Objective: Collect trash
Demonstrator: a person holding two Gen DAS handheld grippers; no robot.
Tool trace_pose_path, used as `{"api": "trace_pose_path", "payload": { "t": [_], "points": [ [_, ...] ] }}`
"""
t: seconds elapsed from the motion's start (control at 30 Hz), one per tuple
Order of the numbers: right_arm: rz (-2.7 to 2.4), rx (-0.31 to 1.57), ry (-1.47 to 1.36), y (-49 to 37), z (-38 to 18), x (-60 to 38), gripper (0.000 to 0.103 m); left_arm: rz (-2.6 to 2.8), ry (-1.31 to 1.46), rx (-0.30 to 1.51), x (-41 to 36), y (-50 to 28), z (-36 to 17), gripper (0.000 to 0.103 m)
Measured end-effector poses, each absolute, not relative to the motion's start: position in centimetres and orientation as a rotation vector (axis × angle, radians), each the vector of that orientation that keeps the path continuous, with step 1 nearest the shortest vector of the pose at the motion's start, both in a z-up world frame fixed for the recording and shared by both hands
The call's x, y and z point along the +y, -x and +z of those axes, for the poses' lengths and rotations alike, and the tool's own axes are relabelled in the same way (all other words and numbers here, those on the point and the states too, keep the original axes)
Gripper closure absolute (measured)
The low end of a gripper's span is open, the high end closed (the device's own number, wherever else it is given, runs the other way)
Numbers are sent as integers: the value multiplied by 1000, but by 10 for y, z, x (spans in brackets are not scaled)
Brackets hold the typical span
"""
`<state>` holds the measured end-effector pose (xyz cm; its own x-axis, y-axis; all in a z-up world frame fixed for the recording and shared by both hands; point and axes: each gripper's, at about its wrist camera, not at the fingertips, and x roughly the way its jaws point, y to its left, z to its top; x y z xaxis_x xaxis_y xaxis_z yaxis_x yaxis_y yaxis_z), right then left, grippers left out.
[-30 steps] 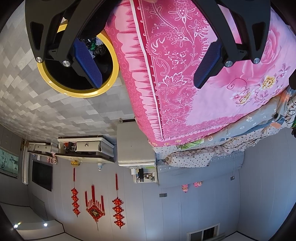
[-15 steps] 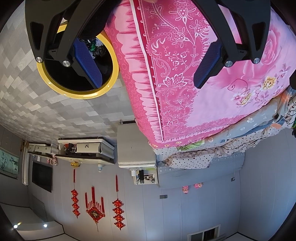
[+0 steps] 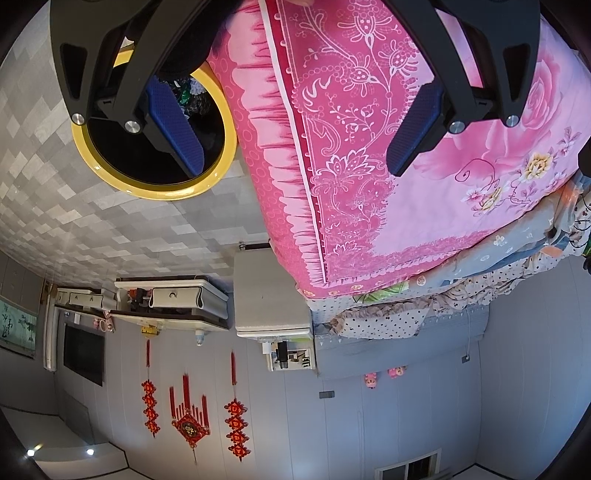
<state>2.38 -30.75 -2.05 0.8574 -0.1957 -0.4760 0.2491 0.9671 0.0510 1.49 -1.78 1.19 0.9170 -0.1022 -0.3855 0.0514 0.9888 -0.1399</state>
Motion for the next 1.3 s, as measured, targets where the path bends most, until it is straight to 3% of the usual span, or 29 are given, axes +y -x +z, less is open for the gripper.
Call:
{"api": "trace_pose_path", "payload": {
  "t": [1.3],
  "points": [
    [-234, 506, -114, -26, -26, -308, 8, -89, 139, 417, -22, -8, -1, 8]
  ]
}}
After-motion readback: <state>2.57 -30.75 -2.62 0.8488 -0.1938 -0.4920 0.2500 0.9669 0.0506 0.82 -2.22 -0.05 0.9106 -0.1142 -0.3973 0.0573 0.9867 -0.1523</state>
